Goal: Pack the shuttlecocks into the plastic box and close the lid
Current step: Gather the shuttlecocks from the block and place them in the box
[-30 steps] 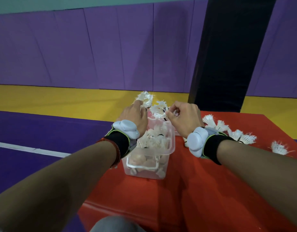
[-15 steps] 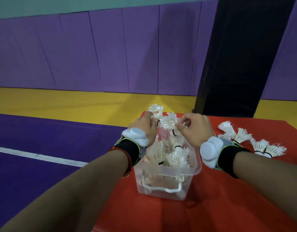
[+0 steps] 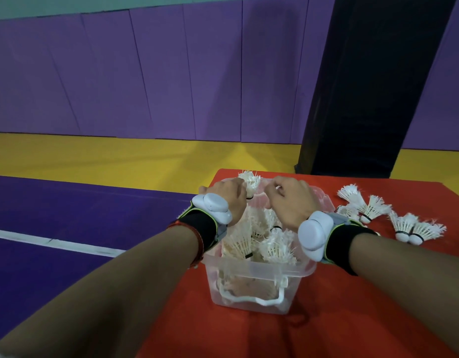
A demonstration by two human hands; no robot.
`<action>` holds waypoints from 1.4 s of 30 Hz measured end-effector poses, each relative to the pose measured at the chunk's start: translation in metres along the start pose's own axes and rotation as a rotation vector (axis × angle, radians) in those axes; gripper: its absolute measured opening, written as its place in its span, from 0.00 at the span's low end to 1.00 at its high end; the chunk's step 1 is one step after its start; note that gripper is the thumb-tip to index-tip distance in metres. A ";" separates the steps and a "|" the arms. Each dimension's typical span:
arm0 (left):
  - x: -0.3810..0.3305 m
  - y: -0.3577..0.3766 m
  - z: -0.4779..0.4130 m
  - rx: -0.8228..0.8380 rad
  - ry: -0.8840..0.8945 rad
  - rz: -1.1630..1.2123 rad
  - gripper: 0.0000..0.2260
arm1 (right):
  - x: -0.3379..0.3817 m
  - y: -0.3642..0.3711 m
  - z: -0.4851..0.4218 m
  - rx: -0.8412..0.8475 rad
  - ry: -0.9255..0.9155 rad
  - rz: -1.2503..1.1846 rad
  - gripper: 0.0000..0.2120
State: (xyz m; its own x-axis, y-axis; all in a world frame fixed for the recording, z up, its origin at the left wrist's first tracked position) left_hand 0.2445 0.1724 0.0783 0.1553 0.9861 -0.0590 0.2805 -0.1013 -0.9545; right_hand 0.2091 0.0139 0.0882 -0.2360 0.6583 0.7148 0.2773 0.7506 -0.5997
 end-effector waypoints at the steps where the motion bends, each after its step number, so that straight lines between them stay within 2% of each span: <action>1: -0.001 0.003 -0.001 0.029 0.002 0.001 0.17 | 0.000 -0.004 0.001 -0.015 -0.002 -0.006 0.15; 5: -0.003 0.014 -0.004 0.116 0.035 -0.019 0.21 | 0.002 -0.016 0.004 -0.041 -0.020 0.043 0.16; 12: -0.013 -0.009 0.007 0.012 0.016 -0.006 0.18 | -0.002 -0.059 0.016 -0.081 -0.020 0.040 0.19; 19: -0.033 -0.025 0.020 0.027 0.023 -0.010 0.16 | -0.010 -0.094 0.034 -0.132 0.001 0.062 0.16; 26: -0.088 -0.052 0.037 -0.034 0.069 -0.014 0.15 | -0.024 -0.136 0.055 -0.173 0.042 0.087 0.12; 32: -0.135 -0.065 0.044 -0.005 0.112 0.006 0.16 | -0.037 -0.174 0.072 -0.241 0.064 0.146 0.08; 42: -0.227 -0.060 0.055 0.001 0.215 0.002 0.15 | -0.090 -0.241 0.103 -0.315 0.127 0.245 0.08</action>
State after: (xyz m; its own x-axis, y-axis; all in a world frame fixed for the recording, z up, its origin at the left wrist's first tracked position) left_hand 0.1403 -0.0377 0.1326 0.3546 0.9350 0.0024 0.2792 -0.1034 -0.9546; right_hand 0.0676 -0.2204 0.1306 -0.0160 0.7884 0.6150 0.5873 0.5052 -0.6324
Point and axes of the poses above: each hand's wrist, its own z-axis away from the middle knuckle, its own y-axis out of the palm, x = y × z, the point moved 9 cm from there along -z, towards the middle knuckle, and after that the axes turned 11 degrees about -z, right-handed, at the moved point
